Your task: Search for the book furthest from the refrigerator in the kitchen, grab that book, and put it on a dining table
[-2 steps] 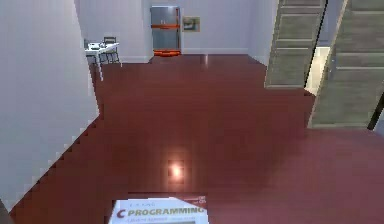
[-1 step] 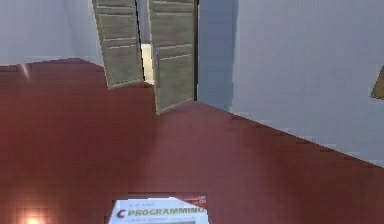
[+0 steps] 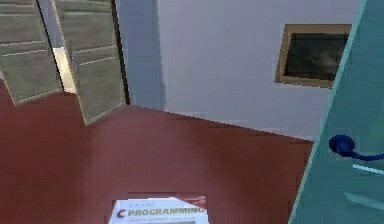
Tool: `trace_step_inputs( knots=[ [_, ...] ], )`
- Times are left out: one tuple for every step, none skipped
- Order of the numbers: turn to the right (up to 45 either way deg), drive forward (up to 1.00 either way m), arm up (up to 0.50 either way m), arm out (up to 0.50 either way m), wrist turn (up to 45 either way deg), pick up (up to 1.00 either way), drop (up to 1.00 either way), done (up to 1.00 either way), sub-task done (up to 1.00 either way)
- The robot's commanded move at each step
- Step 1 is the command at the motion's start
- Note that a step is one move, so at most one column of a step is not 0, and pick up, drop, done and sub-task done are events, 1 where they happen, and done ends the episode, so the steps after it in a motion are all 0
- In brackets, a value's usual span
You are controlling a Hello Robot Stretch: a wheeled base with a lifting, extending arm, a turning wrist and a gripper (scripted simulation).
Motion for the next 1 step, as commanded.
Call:
trace_step_inputs(
  knots=[
    [0.0, 0.80, 0.00, 0.00, 0.0, 0.00, 0.00, 0.00, 0.00]
  ],
)
